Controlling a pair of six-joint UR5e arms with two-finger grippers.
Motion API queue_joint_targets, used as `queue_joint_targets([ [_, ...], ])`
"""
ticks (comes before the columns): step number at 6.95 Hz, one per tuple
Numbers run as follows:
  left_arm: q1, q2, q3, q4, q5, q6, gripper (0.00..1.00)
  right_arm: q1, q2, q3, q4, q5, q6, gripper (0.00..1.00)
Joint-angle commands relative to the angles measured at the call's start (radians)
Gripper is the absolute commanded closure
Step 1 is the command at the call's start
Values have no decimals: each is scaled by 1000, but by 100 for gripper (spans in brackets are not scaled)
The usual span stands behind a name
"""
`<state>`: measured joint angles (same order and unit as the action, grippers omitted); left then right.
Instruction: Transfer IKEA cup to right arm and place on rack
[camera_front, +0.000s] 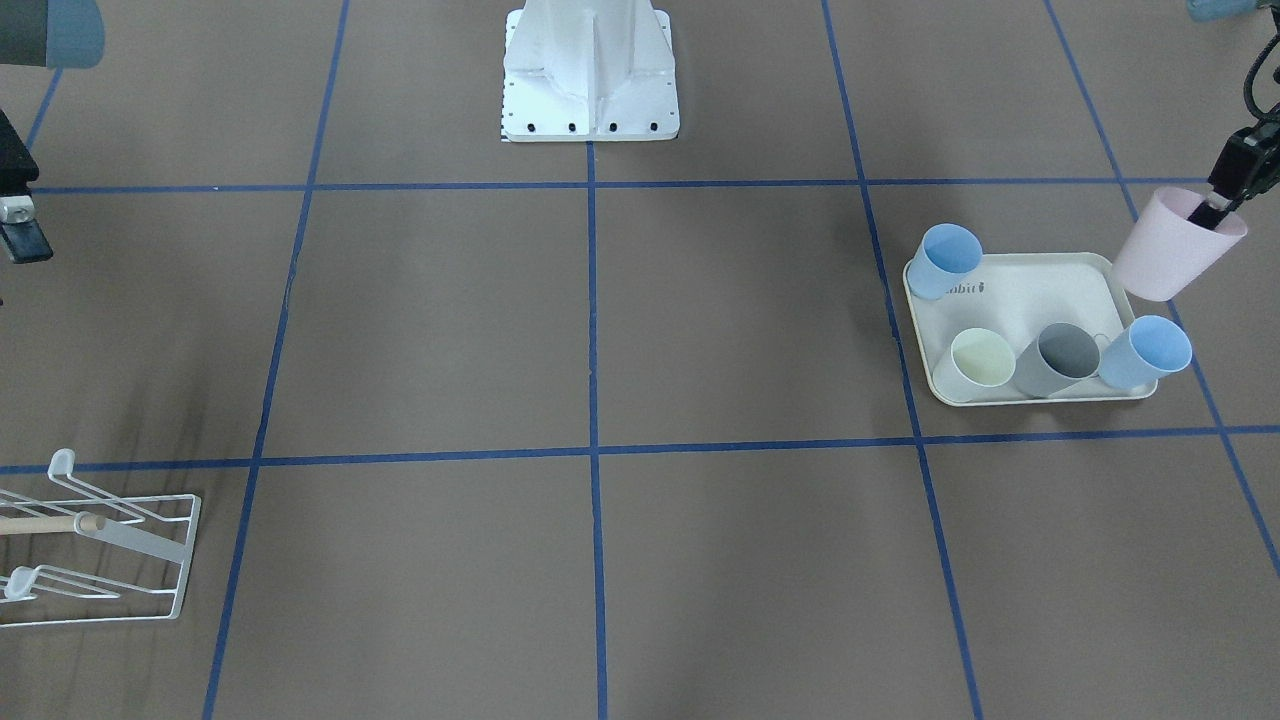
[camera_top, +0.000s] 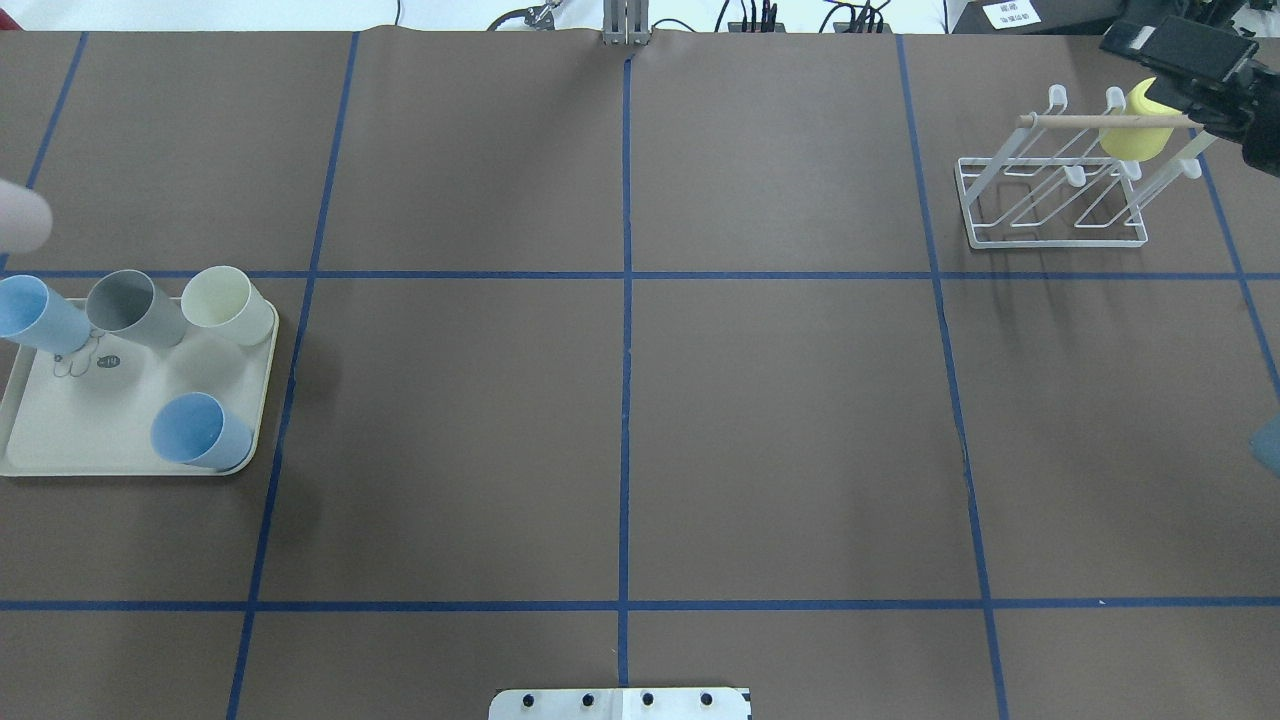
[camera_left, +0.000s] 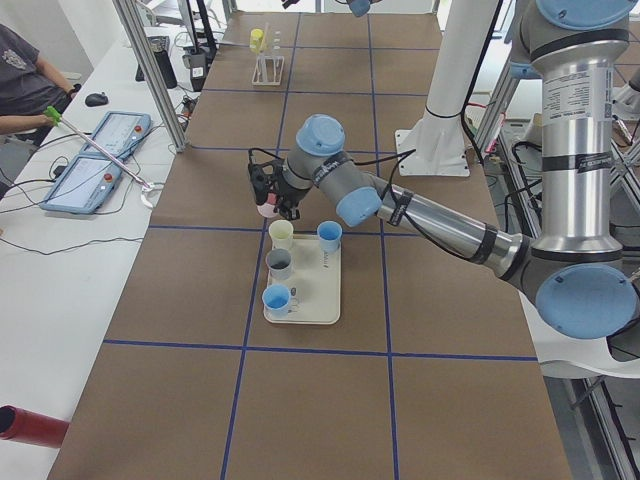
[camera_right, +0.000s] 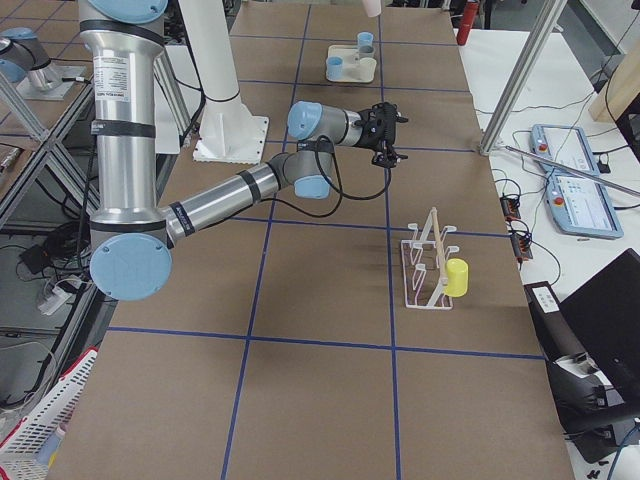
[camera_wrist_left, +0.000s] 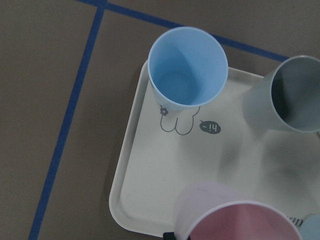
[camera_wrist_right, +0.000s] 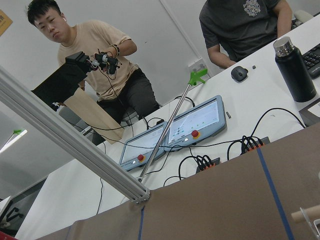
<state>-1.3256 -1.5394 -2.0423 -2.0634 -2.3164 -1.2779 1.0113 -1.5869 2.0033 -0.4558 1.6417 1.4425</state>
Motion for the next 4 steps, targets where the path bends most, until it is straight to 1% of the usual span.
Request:
queue_joint_targets([
  [1, 55, -170, 7, -3, 11, -263, 100, -26, 4, -34, 95, -5, 48, 1],
  [2, 109, -223, 2, -6, 70, -343, 100, -31, 21, -34, 97, -2, 105, 1],
  [3, 173, -266, 2, -45, 136, -450, 100, -36, 42, -29, 97, 3, 169, 1],
  [4, 224, -284, 11, -154, 175, -575, 100, -43, 50, -26, 97, 4, 199, 1],
])
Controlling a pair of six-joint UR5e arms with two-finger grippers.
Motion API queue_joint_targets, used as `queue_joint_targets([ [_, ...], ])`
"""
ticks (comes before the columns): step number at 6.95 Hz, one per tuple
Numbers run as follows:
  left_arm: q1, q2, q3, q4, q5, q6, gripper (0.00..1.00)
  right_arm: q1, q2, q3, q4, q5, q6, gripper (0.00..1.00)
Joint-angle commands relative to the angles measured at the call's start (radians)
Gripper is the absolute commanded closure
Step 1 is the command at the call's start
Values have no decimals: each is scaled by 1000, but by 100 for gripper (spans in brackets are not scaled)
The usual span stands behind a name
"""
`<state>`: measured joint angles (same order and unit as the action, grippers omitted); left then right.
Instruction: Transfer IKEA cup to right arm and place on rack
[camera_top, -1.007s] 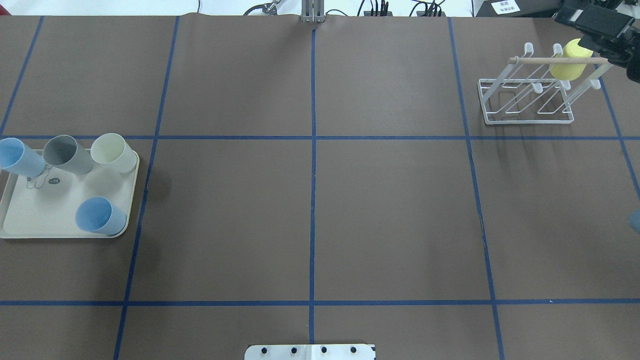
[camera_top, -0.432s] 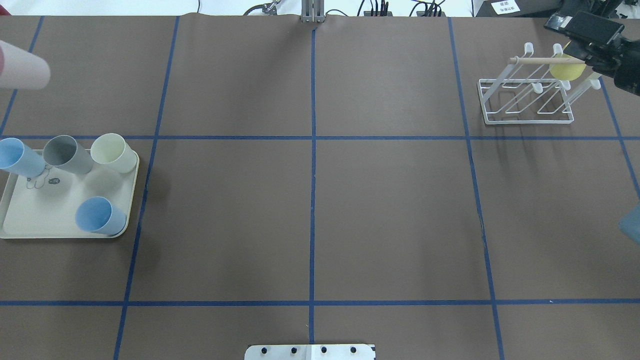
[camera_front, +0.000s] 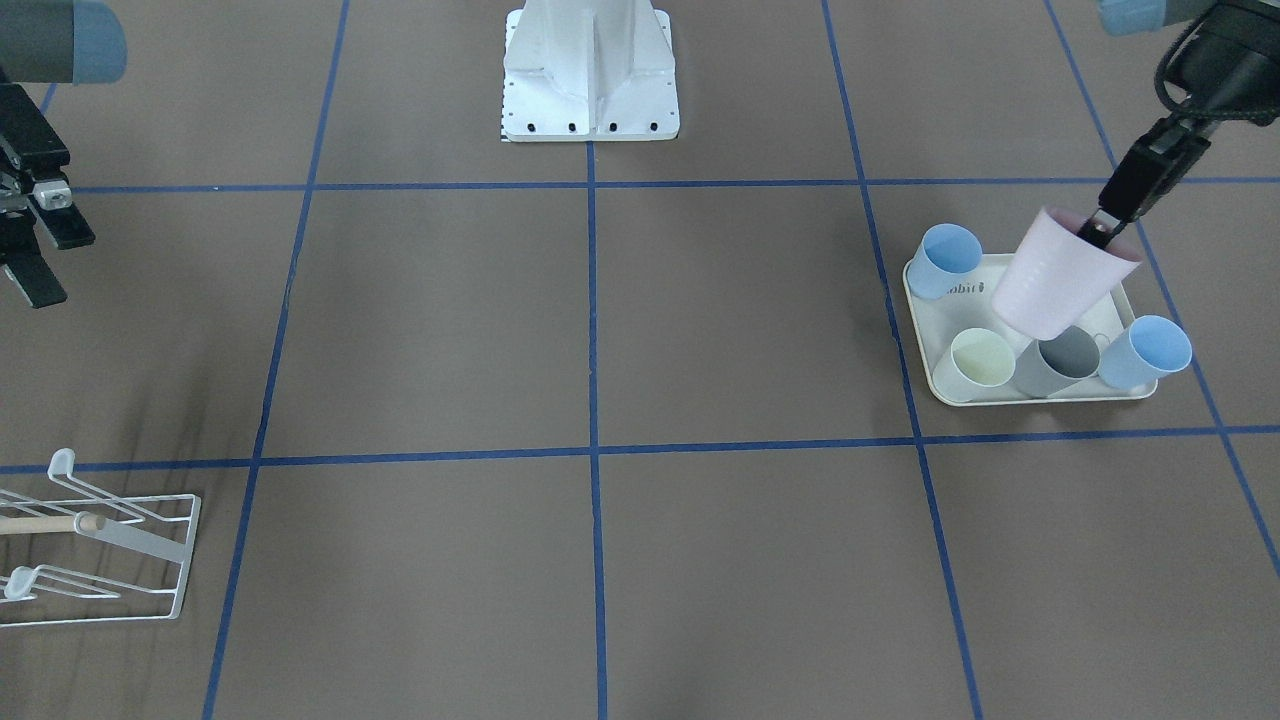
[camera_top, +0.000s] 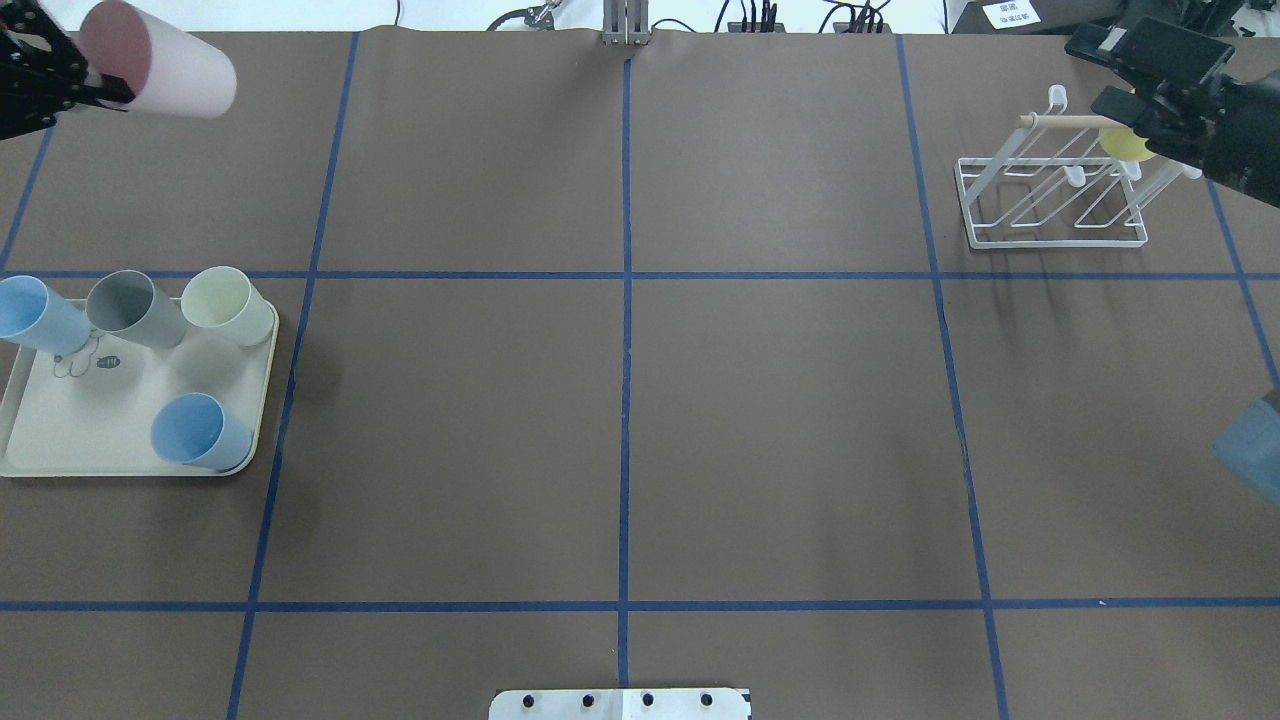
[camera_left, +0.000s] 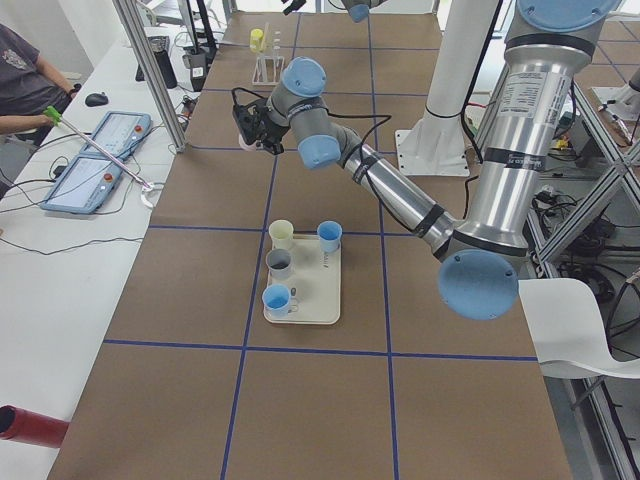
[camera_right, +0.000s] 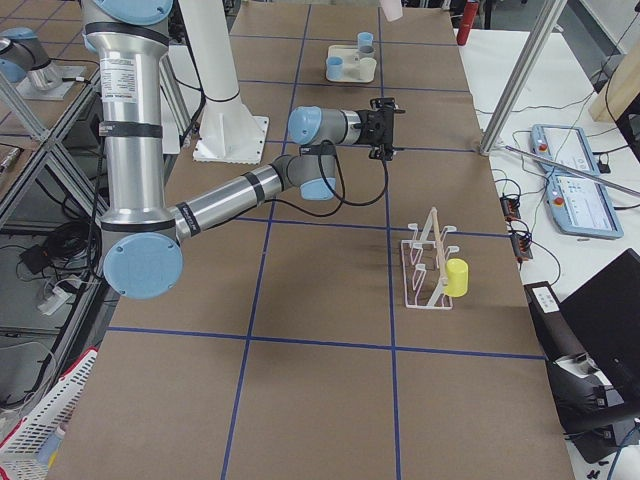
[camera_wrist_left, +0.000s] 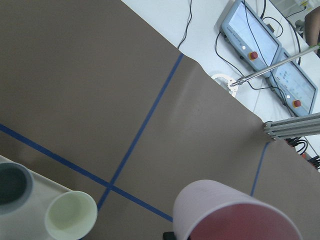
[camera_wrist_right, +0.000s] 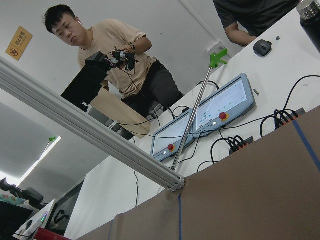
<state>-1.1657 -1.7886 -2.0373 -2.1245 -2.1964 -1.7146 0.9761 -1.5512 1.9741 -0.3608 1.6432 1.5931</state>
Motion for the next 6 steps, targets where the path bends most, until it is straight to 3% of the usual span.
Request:
queue_joint_targets([
  [1, 116, -55, 20, -198, 128, -251, 100, -16, 34, 3, 2, 3, 79, 1],
  [3, 275, -80, 19, -345, 327, -392, 100, -42, 49, 25, 5, 4, 161, 1],
  [4, 381, -93, 20, -430, 451, -451, 100, -60, 57, 22, 64, 6, 213, 1],
  [6, 571, -145, 57, -535, 681, -465, 100, -91, 59, 20, 117, 6, 240, 1],
])
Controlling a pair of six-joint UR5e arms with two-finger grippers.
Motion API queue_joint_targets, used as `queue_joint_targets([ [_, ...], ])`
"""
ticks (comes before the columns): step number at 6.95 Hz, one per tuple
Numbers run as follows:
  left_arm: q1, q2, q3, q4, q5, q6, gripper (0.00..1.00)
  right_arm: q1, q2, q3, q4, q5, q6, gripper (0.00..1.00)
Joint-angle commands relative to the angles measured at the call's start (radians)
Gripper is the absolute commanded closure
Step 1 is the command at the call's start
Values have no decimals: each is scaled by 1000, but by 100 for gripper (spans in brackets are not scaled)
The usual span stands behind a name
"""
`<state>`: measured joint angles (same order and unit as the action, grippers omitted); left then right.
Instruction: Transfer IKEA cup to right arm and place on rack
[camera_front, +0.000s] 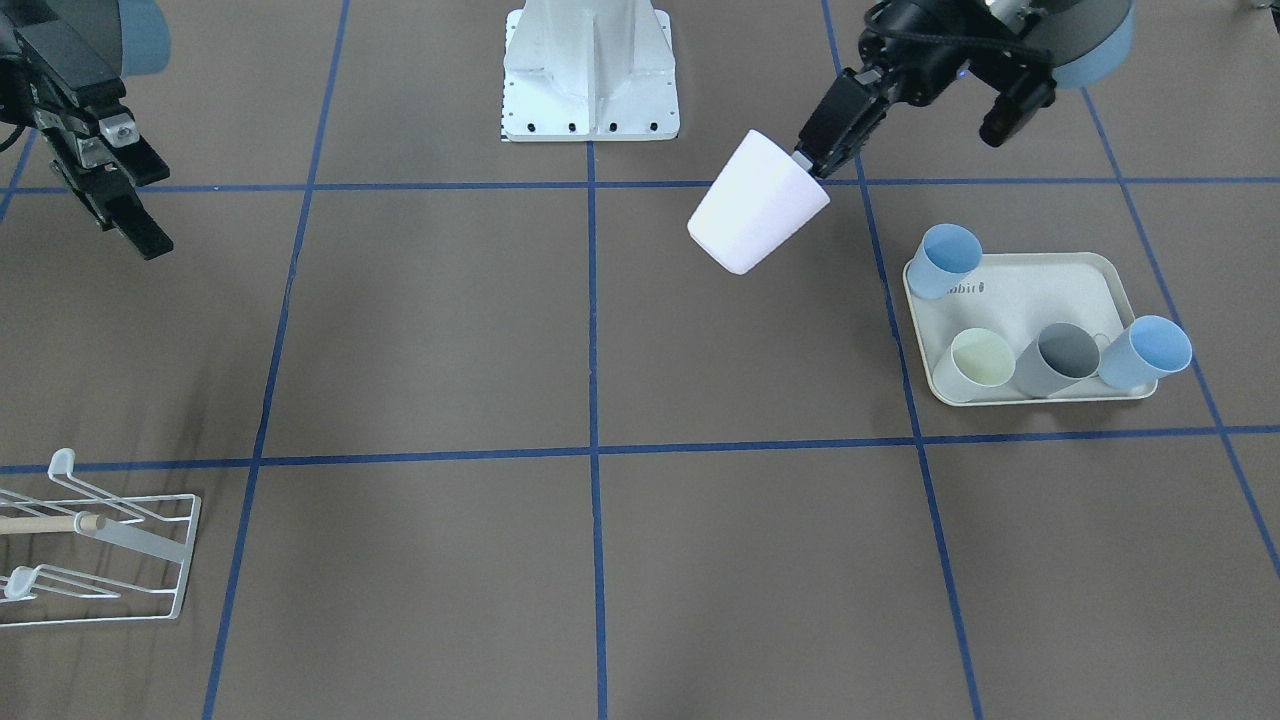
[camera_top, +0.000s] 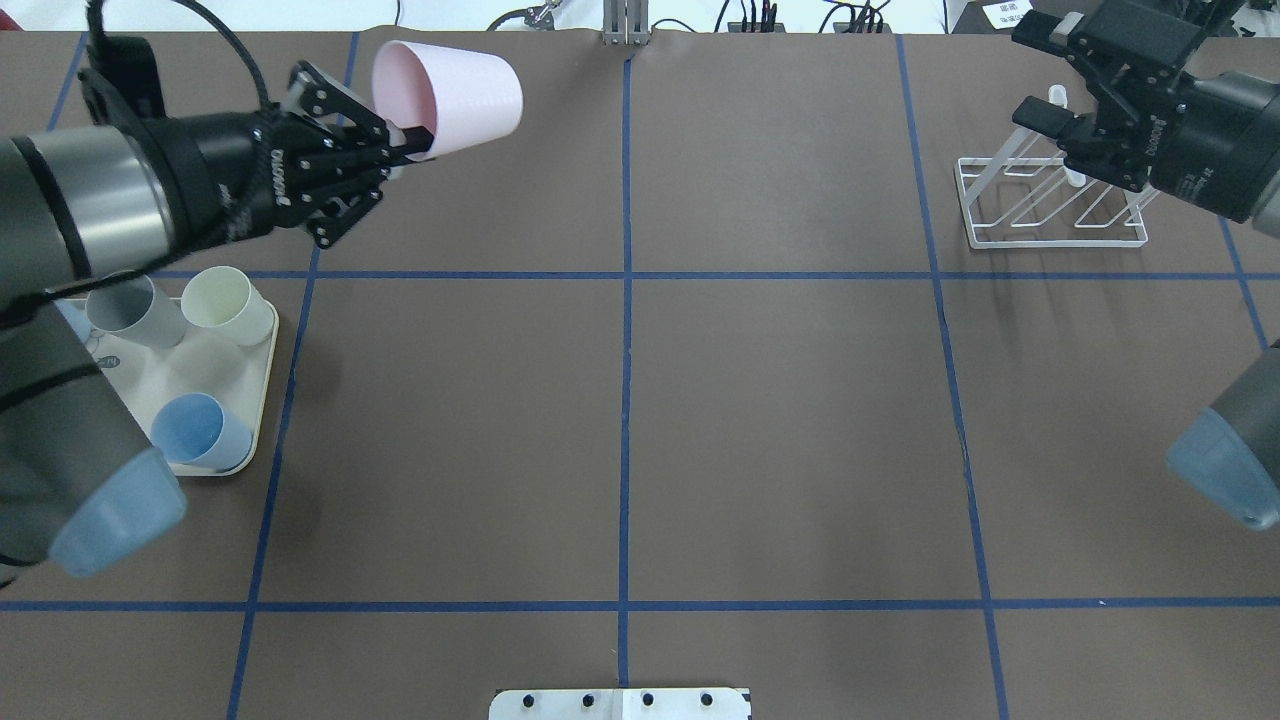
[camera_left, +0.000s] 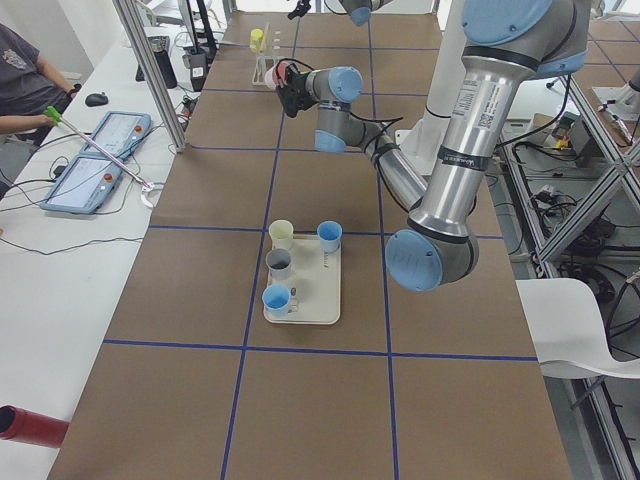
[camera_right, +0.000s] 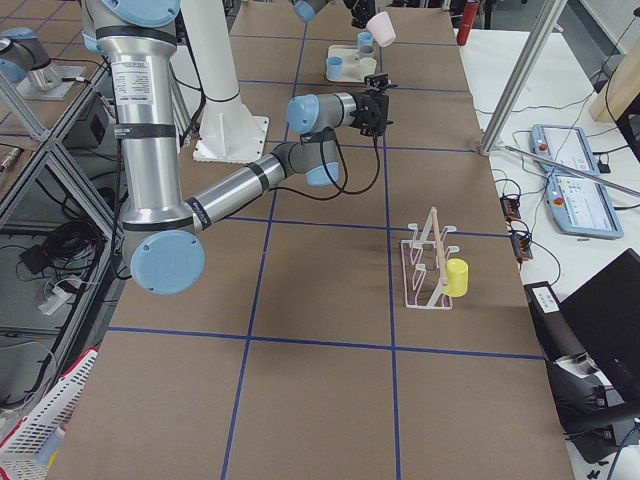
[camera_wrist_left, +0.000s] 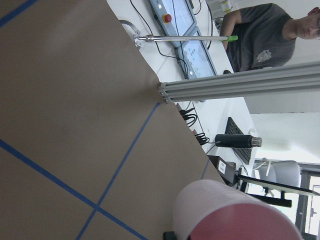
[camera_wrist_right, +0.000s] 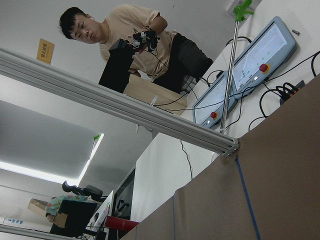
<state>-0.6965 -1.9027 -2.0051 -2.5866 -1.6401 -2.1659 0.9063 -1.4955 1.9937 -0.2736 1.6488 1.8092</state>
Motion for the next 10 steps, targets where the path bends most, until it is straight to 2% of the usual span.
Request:
queue_joint_targets([
  [1, 142, -36, 38, -143, 153, -15, 100, -42, 26, -1, 42, 0, 77, 1],
  [5, 144, -23, 52, -214, 155, -103, 100, -231, 190, -22, 31, -15, 136, 1],
  [7, 144, -22, 57, -247, 228, -109, 100, -265, 249, -64, 30, -46, 160, 1],
  [8, 144, -19, 60, -250, 244, -133, 100, -295, 282, -91, 31, -93, 165, 1],
  [10, 146, -36, 74, -250, 268, -152, 100, -302, 317, -107, 33, -104, 176, 1],
])
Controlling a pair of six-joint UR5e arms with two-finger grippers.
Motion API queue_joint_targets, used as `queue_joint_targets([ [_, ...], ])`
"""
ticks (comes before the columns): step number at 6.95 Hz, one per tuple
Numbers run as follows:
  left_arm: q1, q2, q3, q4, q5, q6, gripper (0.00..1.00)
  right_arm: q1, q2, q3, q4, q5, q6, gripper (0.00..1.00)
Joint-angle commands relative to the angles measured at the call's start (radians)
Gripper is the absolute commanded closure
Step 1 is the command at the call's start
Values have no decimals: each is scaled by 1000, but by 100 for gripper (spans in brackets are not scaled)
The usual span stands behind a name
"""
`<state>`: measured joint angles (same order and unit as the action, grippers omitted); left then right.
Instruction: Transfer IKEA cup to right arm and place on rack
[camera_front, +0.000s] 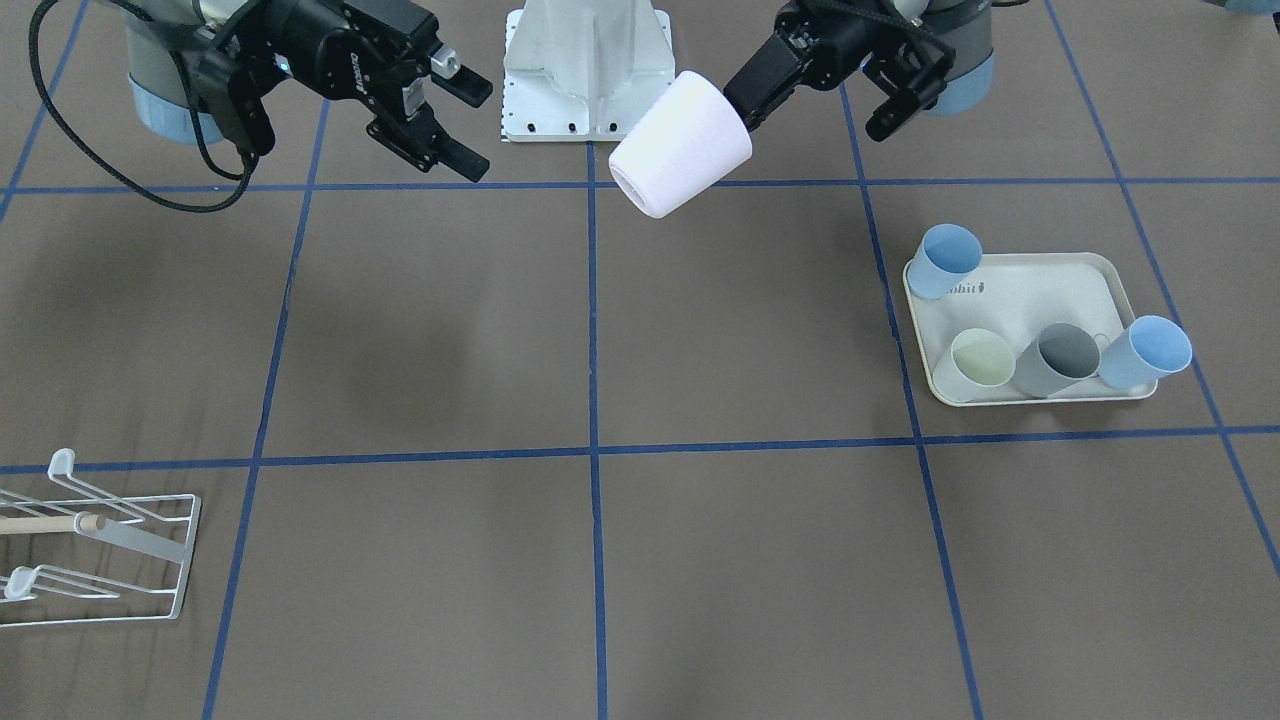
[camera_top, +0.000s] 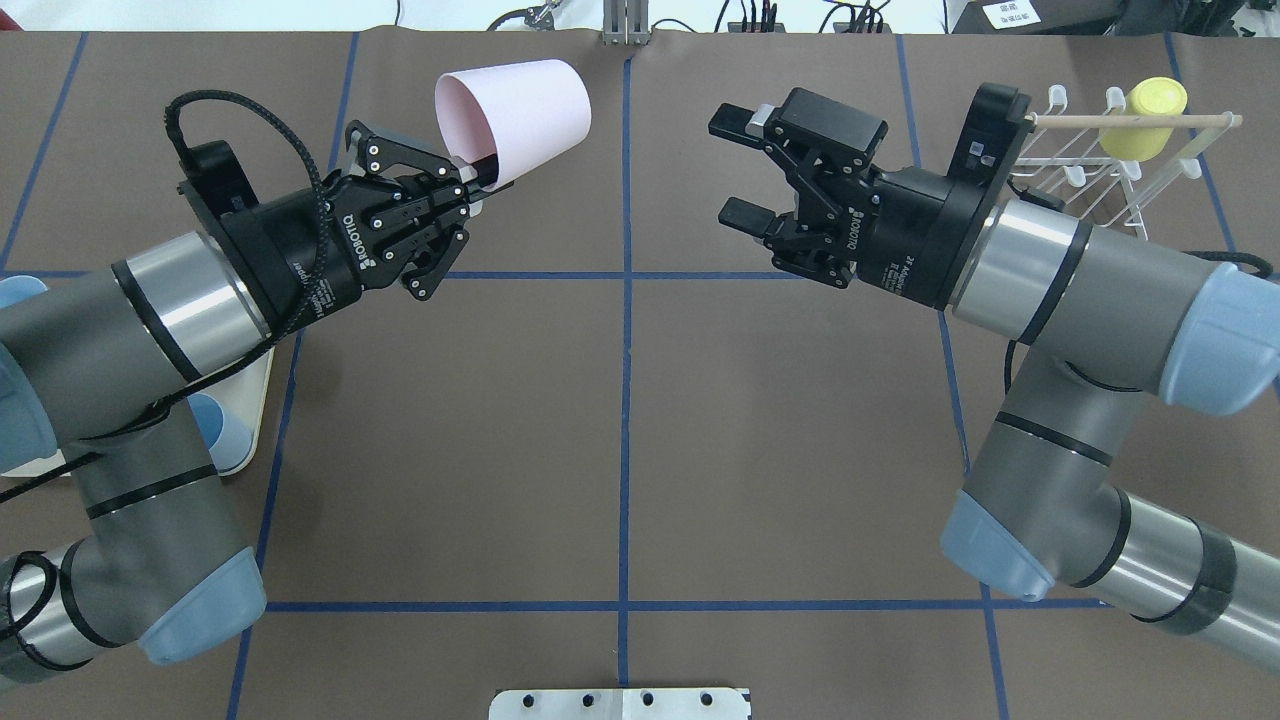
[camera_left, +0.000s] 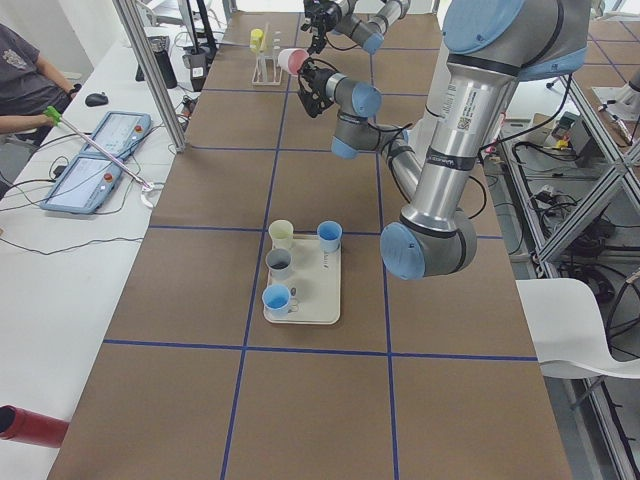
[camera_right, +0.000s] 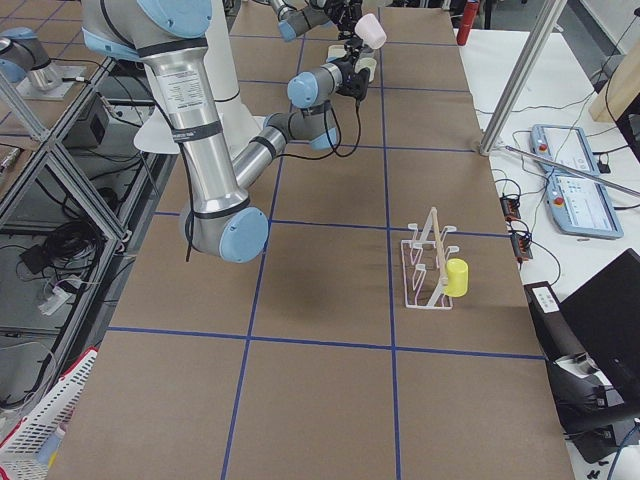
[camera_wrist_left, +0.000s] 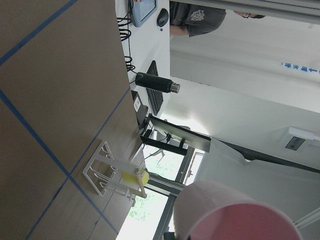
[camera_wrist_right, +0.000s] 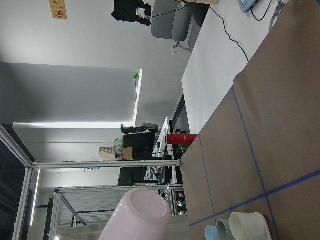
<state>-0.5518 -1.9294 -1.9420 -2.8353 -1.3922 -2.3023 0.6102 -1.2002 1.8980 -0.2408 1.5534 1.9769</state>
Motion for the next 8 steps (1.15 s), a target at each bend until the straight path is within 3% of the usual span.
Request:
queue_joint_targets([
  [1, 4, -37, 52, -15, 36, -20, 100, -6, 39, -19, 0, -9, 42, 1],
  [8, 52, -117, 191, -149, 116, -74, 100, -6, 59, -50, -3, -10, 53, 1],
])
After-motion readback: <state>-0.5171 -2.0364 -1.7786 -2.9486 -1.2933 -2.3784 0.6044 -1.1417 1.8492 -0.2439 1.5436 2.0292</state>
